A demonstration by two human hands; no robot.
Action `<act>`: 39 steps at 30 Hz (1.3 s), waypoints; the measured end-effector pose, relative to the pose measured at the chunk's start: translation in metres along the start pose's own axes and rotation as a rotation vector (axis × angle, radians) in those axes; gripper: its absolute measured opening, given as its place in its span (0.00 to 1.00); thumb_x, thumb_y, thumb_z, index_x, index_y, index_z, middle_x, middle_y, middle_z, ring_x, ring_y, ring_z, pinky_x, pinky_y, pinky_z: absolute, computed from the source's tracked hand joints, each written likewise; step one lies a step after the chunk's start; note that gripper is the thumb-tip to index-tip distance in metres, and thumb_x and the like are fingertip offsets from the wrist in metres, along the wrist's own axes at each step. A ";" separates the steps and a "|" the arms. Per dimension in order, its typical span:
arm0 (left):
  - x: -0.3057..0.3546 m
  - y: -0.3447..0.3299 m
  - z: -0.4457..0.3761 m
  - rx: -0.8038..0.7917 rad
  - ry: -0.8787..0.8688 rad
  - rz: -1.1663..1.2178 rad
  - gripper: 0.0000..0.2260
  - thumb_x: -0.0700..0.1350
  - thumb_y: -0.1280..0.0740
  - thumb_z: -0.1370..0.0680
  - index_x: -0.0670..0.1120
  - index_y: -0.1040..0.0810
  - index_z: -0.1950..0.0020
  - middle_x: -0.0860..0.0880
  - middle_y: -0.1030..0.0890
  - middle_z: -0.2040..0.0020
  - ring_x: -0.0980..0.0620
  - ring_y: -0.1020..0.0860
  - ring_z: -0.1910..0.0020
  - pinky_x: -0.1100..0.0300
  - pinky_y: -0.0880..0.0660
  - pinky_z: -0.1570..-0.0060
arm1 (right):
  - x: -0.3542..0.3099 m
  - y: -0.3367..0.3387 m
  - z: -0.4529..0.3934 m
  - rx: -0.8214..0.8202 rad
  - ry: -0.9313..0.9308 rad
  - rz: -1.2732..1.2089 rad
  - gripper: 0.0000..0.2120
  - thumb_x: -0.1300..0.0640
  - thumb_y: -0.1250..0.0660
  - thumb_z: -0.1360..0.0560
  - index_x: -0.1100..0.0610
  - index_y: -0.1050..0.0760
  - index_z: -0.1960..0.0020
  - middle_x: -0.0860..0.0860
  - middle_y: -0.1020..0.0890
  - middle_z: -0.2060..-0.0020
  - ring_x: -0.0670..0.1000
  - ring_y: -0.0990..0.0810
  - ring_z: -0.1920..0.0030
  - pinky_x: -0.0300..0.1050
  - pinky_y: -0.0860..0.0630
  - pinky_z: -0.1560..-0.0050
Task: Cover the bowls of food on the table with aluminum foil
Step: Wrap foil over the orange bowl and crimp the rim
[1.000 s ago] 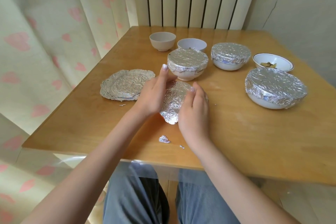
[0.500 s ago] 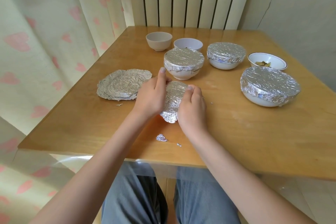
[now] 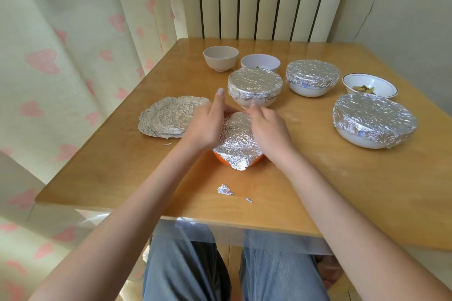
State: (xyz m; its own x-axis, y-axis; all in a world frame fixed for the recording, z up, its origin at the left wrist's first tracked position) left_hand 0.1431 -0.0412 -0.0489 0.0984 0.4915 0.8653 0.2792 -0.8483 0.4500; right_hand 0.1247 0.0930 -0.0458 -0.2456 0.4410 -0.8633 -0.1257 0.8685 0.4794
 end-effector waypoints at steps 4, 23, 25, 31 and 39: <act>0.000 -0.002 0.002 0.082 0.029 -0.018 0.31 0.52 0.56 0.14 0.46 0.14 0.54 0.47 0.15 0.54 0.52 0.20 0.52 0.69 0.30 0.55 | 0.001 -0.003 -0.001 -0.021 0.041 0.063 0.21 0.51 0.52 0.16 0.58 0.23 0.40 0.56 0.19 0.55 0.56 0.25 0.48 0.43 0.36 0.54; 0.023 0.023 -0.004 -0.273 -0.212 -0.107 0.31 0.63 0.55 0.22 0.49 0.21 0.34 0.55 0.25 0.32 0.61 0.31 0.31 0.67 0.40 0.31 | -0.020 -0.029 0.062 0.632 -0.182 -0.503 0.22 0.47 0.49 0.19 0.54 0.33 0.30 0.51 0.28 0.31 0.51 0.32 0.32 0.41 0.38 0.35; 0.020 0.012 -0.008 -0.410 -0.195 -0.140 0.32 0.63 0.55 0.22 0.48 0.20 0.36 0.54 0.22 0.34 0.58 0.28 0.32 0.60 0.40 0.28 | -0.019 -0.034 0.056 0.635 -0.195 -0.503 0.19 0.52 0.48 0.18 0.55 0.32 0.30 0.51 0.27 0.33 0.50 0.31 0.34 0.34 0.39 0.41; 0.005 0.002 -0.006 -0.360 -0.075 0.010 0.25 0.59 0.55 0.21 0.59 0.17 0.52 0.60 0.16 0.50 0.61 0.22 0.45 0.64 0.32 0.38 | -0.009 -0.036 0.049 0.642 -0.205 -0.585 0.17 0.55 0.48 0.17 0.59 0.26 0.36 0.54 0.22 0.39 0.49 0.26 0.39 0.33 0.36 0.47; 0.004 0.002 0.003 -0.188 -0.003 0.010 0.27 0.54 0.57 0.15 0.57 0.18 0.54 0.56 0.17 0.50 0.58 0.22 0.47 0.75 0.33 0.50 | -0.001 -0.031 0.040 0.441 -0.247 -0.621 0.23 0.48 0.54 0.17 0.56 0.24 0.37 0.48 0.21 0.41 0.45 0.26 0.43 0.33 0.32 0.46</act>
State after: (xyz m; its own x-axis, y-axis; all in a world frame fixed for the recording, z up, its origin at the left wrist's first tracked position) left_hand 0.1468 -0.0406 -0.0453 0.1027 0.4833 0.8694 0.0946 -0.8748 0.4751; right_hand 0.1677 0.0744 -0.0663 -0.0288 -0.1599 -0.9867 0.2346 0.9585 -0.1621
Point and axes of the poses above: each hand's wrist, its own z-axis away from the middle knuckle, its own y-axis out of the back of the hand, x = y × z, the point moved 2 cm from there along -z, towards the middle knuckle
